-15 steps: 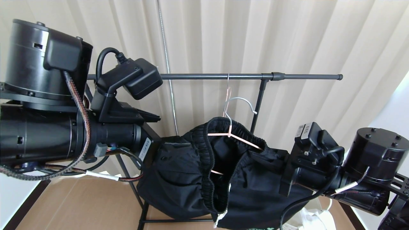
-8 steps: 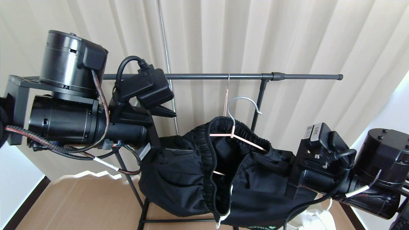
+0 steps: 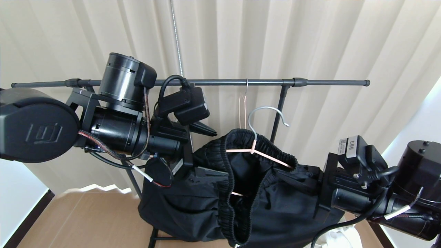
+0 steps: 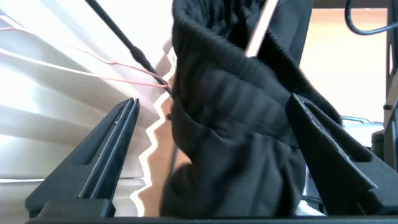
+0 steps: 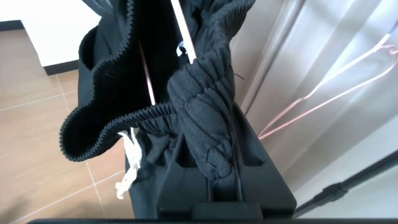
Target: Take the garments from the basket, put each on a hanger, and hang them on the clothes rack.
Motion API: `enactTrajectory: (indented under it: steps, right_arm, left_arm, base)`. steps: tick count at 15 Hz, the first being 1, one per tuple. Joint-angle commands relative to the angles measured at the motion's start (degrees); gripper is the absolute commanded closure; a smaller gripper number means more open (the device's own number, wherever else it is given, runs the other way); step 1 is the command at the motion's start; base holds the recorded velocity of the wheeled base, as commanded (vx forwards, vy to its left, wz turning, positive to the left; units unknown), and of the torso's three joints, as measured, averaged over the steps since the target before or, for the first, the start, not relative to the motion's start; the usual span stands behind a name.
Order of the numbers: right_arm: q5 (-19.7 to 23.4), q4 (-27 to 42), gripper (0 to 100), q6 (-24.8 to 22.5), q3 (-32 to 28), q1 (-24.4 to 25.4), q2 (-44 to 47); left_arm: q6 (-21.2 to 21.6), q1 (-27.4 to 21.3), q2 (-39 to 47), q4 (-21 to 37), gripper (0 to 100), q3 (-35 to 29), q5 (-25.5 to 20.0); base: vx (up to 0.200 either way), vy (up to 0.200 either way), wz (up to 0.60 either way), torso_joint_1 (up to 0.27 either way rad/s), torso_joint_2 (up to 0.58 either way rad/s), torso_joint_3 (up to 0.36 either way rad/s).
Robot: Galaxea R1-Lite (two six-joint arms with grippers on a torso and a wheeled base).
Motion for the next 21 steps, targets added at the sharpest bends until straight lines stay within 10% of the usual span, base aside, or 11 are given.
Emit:
enactTrajectory:
  steps: [1, 12, 13, 21]
  right_arm:
    - [0.1, -0.06, 100, -0.06, 0.58, 0.27, -0.95]
    - [0.19, 0.03, 100, -0.06, 0.93, 2.56, -2.27]
    - [0.19, 0.03, 100, -0.06, 0.93, 2.56, -2.18]
    - [0.01, 0.03, 100, 0.03, 0.49, 2.56, -1.66]
  left_arm:
    - [-0.06, -0.01, 1.21, -0.05, 0, -0.02, -0.87]
    - [-0.06, -1.24, 2.79, -0.14, 0, 1.56, -1.31]
    - [-0.06, -1.24, 2.97, -0.14, 100, 1.65, -1.31]
    - [-0.23, -1.24, -0.02, -0.23, 100, 3.93, -1.22]
  base:
    - [0.0, 0.0, 0.0, 0.0, 0.0, 0.0]
    - [0.0, 0.0, 0.0, 0.0, 0.0, 0.0]
    - [0.0, 0.0, 0.0, 0.0, 0.0, 0.0]
    - [0.0, 0.0, 0.0, 0.0, 0.0, 0.0]
